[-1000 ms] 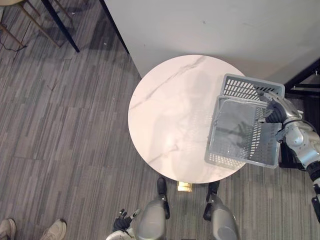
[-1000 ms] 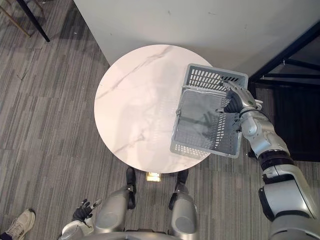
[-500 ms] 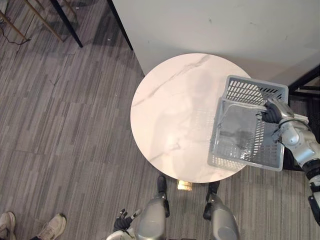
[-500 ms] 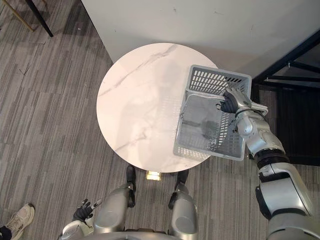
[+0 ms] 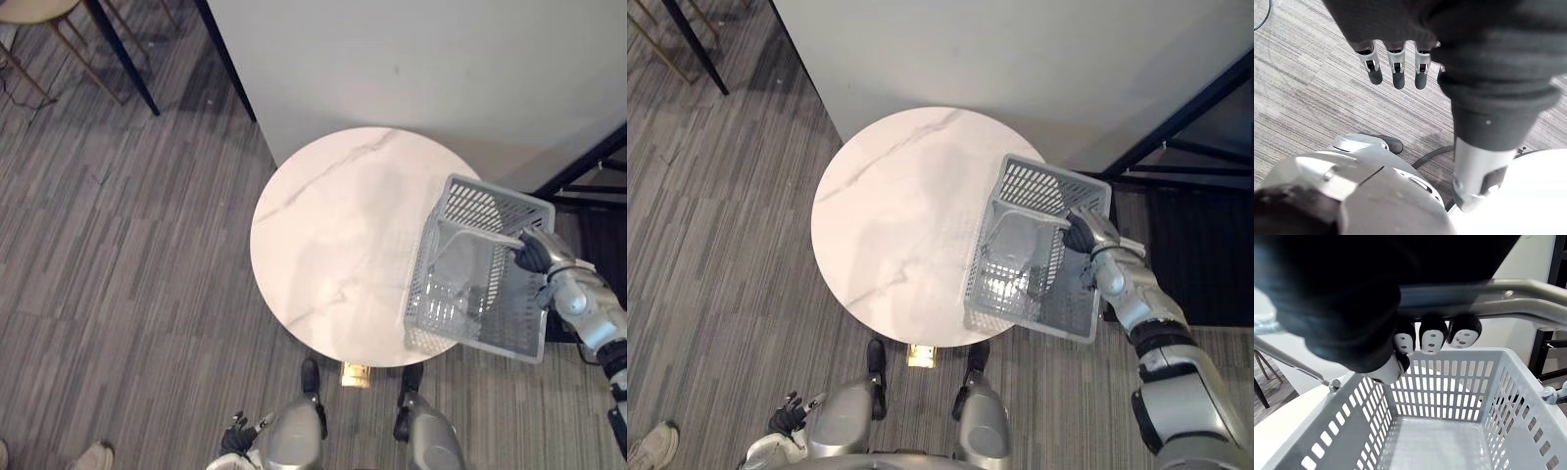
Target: Pick vegetable in the basket
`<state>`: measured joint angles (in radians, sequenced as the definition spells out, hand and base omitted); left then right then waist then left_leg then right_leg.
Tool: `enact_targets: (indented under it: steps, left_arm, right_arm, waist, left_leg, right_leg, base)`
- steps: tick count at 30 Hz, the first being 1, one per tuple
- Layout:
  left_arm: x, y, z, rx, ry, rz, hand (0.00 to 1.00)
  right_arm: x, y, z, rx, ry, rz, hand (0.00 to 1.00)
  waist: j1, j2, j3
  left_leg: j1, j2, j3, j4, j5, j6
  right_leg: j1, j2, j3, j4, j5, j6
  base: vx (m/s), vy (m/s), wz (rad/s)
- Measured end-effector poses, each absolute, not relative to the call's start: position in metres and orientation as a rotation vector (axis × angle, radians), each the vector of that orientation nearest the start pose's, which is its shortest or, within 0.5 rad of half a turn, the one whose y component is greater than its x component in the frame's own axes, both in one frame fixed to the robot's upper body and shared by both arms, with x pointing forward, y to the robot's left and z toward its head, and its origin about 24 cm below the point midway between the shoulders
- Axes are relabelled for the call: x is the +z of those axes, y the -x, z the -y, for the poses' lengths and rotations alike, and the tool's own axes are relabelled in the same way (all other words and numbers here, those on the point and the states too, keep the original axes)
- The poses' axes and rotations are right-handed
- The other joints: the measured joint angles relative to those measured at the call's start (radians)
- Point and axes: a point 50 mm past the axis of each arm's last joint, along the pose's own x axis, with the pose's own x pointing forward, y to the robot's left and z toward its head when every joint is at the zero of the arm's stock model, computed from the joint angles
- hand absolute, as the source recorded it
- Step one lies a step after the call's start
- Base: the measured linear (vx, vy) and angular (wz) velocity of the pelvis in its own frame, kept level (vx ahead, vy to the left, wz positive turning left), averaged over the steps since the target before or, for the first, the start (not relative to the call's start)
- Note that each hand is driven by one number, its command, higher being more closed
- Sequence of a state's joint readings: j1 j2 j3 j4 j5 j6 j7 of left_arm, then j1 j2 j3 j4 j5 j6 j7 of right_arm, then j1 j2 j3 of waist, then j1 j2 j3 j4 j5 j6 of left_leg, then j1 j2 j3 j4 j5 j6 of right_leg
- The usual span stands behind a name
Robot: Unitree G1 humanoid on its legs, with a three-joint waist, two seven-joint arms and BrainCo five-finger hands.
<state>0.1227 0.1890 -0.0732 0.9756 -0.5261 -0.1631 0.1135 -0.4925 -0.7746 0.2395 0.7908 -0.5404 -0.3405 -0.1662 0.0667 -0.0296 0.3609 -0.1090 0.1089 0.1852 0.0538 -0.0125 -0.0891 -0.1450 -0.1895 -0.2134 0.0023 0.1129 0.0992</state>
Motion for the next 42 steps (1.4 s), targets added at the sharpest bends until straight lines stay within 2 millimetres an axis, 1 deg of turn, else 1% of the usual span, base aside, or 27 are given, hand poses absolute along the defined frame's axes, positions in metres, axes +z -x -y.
enact_targets:
  steps: [2, 3, 5, 6, 9, 11, 14, 17, 18, 21, 23, 26, 27, 28, 29, 30, 31, 32, 33, 35, 36, 37, 38, 39, 40, 41, 42]
  left_arm:
    - [-0.148, -0.099, -0.227, 0.461, 0.190, -0.919, 0.00]
    - [-0.148, -0.096, -0.228, 0.470, 0.181, -0.926, 0.00]
    - [-0.148, -0.092, -0.230, 0.480, 0.165, -0.933, 0.00]
    - [-0.150, -0.086, -0.232, 0.497, 0.162, -0.948, 0.00]
    - [-0.152, -0.077, -0.234, 0.507, 0.151, -0.979, 0.00]
    - [-0.152, -0.074, -0.235, 0.505, 0.138, -0.988, 0.00]
    - [-0.155, -0.059, -0.233, 0.535, 0.161, -1.021, 0.00]
    - [-0.159, -0.042, -0.230, 0.546, 0.174, -1.072, 0.00]
    - [-0.160, -0.040, -0.229, 0.549, 0.178, -1.077, 0.00]
    - [-0.161, -0.034, -0.228, 0.547, 0.187, -1.095, 0.00]
    - [-0.161, -0.031, -0.227, 0.544, 0.188, -1.102, 0.00]
    - [-0.162, -0.031, -0.226, 0.533, 0.174, -1.109, 0.00]
    - [-0.162, -0.032, -0.226, 0.526, 0.167, -1.109, 0.00]
    - [-0.161, -0.033, -0.227, 0.514, 0.154, -1.109, 0.00]
    - [-0.161, -0.036, -0.228, 0.502, 0.144, -1.106, 0.00]
    - [-0.161, -0.043, -0.228, 0.480, 0.123, -1.101, 0.00]
    - [-0.162, -0.043, -0.228, 0.484, 0.124, -1.108, 0.00]
    - [-0.163, -0.043, -0.225, 0.485, 0.134, -1.115, 0.00]
    - [-0.163, -0.046, -0.225, 0.485, 0.140, -1.106, 0.00]
    - [-0.161, -0.050, -0.232, 0.497, 0.130, -1.093, 0.00]
    - [-0.160, -0.052, -0.235, 0.503, 0.122, -1.087, 0.00]
    - [-0.159, -0.055, -0.237, 0.509, 0.123, -1.076, 0.00]
    - [-0.161, -0.054, -0.234, 0.518, 0.145, -1.092, 0.00]
    - [-0.162, -0.055, -0.234, 0.530, 0.162, -1.096, 0.00]
    - [-0.161, -0.054, -0.236, 0.551, 0.169, -1.087, 0.00]
    - [-0.161, -0.051, -0.236, 0.554, 0.170, -1.093, 0.00]
    - [-0.161, -0.050, -0.237, 0.559, 0.171, -1.096, 0.00]
  right_arm:
    - [0.084, -0.315, 0.295, 0.059, 1.332, 0.050, 1.00]
    - [0.085, -0.312, 0.287, 0.082, 1.330, 0.084, 1.00]
    - [0.088, -0.309, 0.277, 0.110, 1.325, 0.140, 1.00]
    - [0.091, -0.306, 0.267, 0.144, 1.317, 0.196, 1.00]
    - [0.095, -0.299, 0.252, 0.215, 1.307, 0.277, 1.00]
    - [0.096, -0.295, 0.246, 0.243, 1.303, 0.305, 1.00]
    - [0.102, -0.289, 0.235, 0.312, 1.314, 0.346, 1.00]
    - [0.102, -0.285, 0.234, 0.344, 1.311, 0.348, 1.00]
    - [0.103, -0.284, 0.234, 0.343, 1.309, 0.348, 1.00]
    - [0.100, -0.281, 0.236, 0.352, 1.309, 0.331, 1.00]
    - [0.089, -0.273, 0.241, 0.359, 1.300, 0.286, 1.00]
    - [0.082, -0.262, 0.250, 0.323, 1.280, 0.248, 1.00]
    - [0.081, -0.259, 0.252, 0.303, 1.274, 0.240, 1.00]
    - [0.078, -0.256, 0.254, 0.276, 1.259, 0.222, 1.00]
    - [0.072, -0.252, 0.256, 0.253, 1.241, 0.194, 1.00]
    - [0.068, -0.249, 0.256, 0.238, 1.228, 0.179, 1.00]
    - [0.068, -0.250, 0.253, 0.237, 1.223, 0.183, 1.00]
    - [0.068, -0.251, 0.250, 0.234, 1.217, 0.197, 1.00]
    - [0.072, -0.252, 0.245, 0.235, 1.223, 0.235, 1.00]
    - [0.075, -0.253, 0.240, 0.228, 1.206, 0.278, 1.00]
    - [0.078, -0.256, 0.236, 0.233, 1.199, 0.303, 1.00]
    - [0.080, -0.259, 0.232, 0.234, 1.193, 0.322, 1.00]
    - [0.083, -0.263, 0.226, 0.230, 1.178, 0.341, 1.00]
    - [0.082, -0.264, 0.222, 0.234, 1.169, 0.346, 1.00]
    - [0.079, -0.264, 0.216, 0.250, 1.149, 0.351, 1.00]
    - [0.078, -0.264, 0.212, 0.249, 1.127, 0.354, 1.00]
    - [0.078, -0.265, 0.209, 0.253, 1.119, 0.361, 1.00]
  waist:
    - [-0.006, -0.006, -0.028]
    - [-0.012, -0.013, -0.055]
    - [-0.018, -0.023, -0.081]
    - [-0.035, -0.030, -0.109]
    - [-0.040, -0.040, -0.149]
    - [-0.042, -0.042, -0.168]
    - [-0.057, -0.041, -0.188]
    - [-0.064, -0.036, -0.210]
    - [-0.064, -0.035, -0.213]
    - [-0.069, -0.031, -0.215]
    - [-0.076, -0.025, -0.216]
    - [-0.097, -0.019, -0.216]
    - [-0.102, -0.017, -0.216]
    - [-0.121, -0.017, -0.215]
    - [-0.127, -0.016, -0.215]
    - [-0.133, -0.024, -0.207]
    - [-0.125, -0.001, -0.209]
    - [-0.111, 0.018, -0.203]
    - [-0.125, 0.032, -0.193]
    - [-0.121, 0.024, -0.193]
    - [-0.115, 0.010, -0.194]
    - [-0.113, 0.000, -0.188]
    - [-0.100, 0.029, -0.202]
    - [-0.080, 0.026, -0.198]
    - [-0.077, -0.006, -0.200]
    - [-0.079, -0.025, -0.211]
    - [-0.070, -0.030, -0.219]
  left_leg:
    - [0.027, 0.004, 0.009, -0.019, 0.003, -0.003]
    - [0.032, 0.007, 0.017, -0.022, 0.003, -0.004]
    - [0.052, 0.011, 0.027, -0.035, 0.004, -0.006]
    - [0.064, 0.013, 0.029, -0.040, 0.004, -0.007]
    - [0.093, 0.012, 0.047, -0.056, 0.006, -0.009]
    - [0.098, 0.011, 0.050, -0.062, 0.007, -0.010]
    - [0.122, 0.007, 0.051, -0.089, 0.016, -0.016]
    - [0.131, 0.008, 0.056, -0.094, 0.015, -0.017]
    - [0.132, 0.008, 0.058, -0.093, 0.015, -0.017]
    - [0.128, 0.014, 0.073, -0.028, -0.031, -0.010]
    - [0.126, 0.028, 0.079, 0.086, -0.100, -0.012]
    - [0.103, 0.036, 0.103, 0.202, -0.168, -0.002]
    - [0.090, 0.037, 0.115, 0.232, -0.186, 0.005]
    - [0.066, 0.042, 0.131, 0.269, -0.213, 0.015]
    - [0.044, 0.049, 0.160, 0.306, -0.241, 0.029]
    - [0.039, 0.053, 0.197, 0.323, -0.253, 0.057]
    - [0.042, 0.078, 0.233, 0.308, -0.250, 0.075]
    - [0.048, 0.101, 0.286, 0.295, -0.242, 0.089]
    - [0.048, 0.113, 0.337, 0.275, -0.227, 0.102]
    - [0.042, 0.129, 0.400, 0.288, -0.230, 0.116]
    - [0.026, 0.146, 0.449, 0.327, -0.246, 0.128]
    - [0.011, 0.149, 0.473, 0.365, -0.263, 0.129]
    - [-0.032, 0.158, 0.439, 0.347, -0.275, 0.133]
    - [-0.027, 0.161, 0.466, 0.319, -0.247, 0.142]
    - [0.011, 0.149, 0.555, 0.295, -0.235, 0.151]
    - [0.024, 0.143, 0.605, 0.295, -0.238, 0.156]
    - [0.026, 0.144, 0.634, 0.294, -0.239, 0.157]
  right_leg:
    - [0.014, 0.006, 0.006, -0.004, 0.000, 0.000]
    - [0.015, 0.010, 0.013, -0.007, 0.000, 0.000]
    - [0.024, 0.016, 0.025, -0.012, 0.000, 0.000]
    - [0.035, 0.019, 0.026, -0.019, 0.000, 0.001]
    - [0.047, 0.021, 0.041, -0.023, -0.001, 0.001]
    - [0.048, 0.020, 0.044, -0.024, 0.000, 0.003]
    - [0.065, 0.019, 0.043, -0.035, 0.002, 0.007]
    - [0.069, 0.020, 0.048, -0.035, -0.002, 0.012]
    - [0.069, 0.020, 0.049, -0.034, -0.003, 0.012]
    - [0.066, 0.017, 0.065, 0.008, -0.039, 0.015]
    - [0.061, 0.010, 0.088, 0.103, -0.089, 0.030]
    - [0.038, -0.001, 0.120, 0.162, -0.102, 0.042]
    - [0.028, -0.002, 0.141, 0.160, -0.091, 0.053]
    - [0.011, -0.003, 0.164, 0.162, -0.069, 0.067]
    - [-0.021, 0.001, 0.188, 0.178, -0.036, 0.072]
    - [-0.055, 0.014, 0.192, 0.167, 0.041, 0.060]
    - [-0.053, 0.032, 0.191, 0.106, 0.119, 0.044]
    - [-0.057, 0.035, 0.158, 0.109, 0.135, 0.014]
    - [-0.113, 0.001, 0.006, 0.416, -0.049, -0.119]
    - [-0.105, -0.053, -0.103, 0.659, -0.149, -0.166]
    - [-0.097, -0.085, -0.152, 0.714, -0.154, -0.185]
    - [-0.110, -0.084, -0.191, 0.687, -0.142, -0.181]
    - [-0.090, -0.027, -0.205, 0.578, -0.155, -0.174]
    - [-0.080, -0.013, -0.192, 0.547, -0.172, -0.180]
    - [-0.069, -0.071, -0.241, 0.716, -0.251, -0.186]
    - [-0.018, -0.114, -0.262, 0.783, -0.260, -0.171]
    - [0.010, -0.132, -0.275, 0.785, -0.257, -0.167]
  base:
    - [0.03, -0.015, -0.13]
    - [0.03, -0.021, -0.20]
    - [0.03, -0.029, -0.18]
    - [0.01, -0.024, -0.08]
    - [0.00, -0.011, -0.15]
    - [-0.01, -0.002, -0.06]
    - [0.00, 0.000, 0.00]
    - [0.00, -0.005, -0.03]
    - [0.01, -0.005, -0.07]
    - [0.01, 0.008, -0.14]
    - [0.03, 0.037, -0.15]
    - [0.01, 0.084, -0.30]
    - [-0.03, 0.140, -0.51]
    - [-0.07, 0.189, -0.61]
    - [-0.15, 0.229, -0.80]
    - [-0.18, 0.214, -0.96]
    - [-0.20, 0.165, -1.09]
    - [-0.28, 0.189, -1.25]
    - [-0.24, 0.175, -1.13]
    - [-0.15, 0.157, -1.17]
    - [-0.12, 0.093, -1.25]
    - [-0.26, 0.101, -1.34]
    - [-0.28, 0.089, -1.24]
    - [-0.26, 0.103, -1.47]
    - [-0.11, 0.055, -1.40]
    - [-0.03, 0.040, -1.29]
    - [-0.06, 0.014, -1.49]
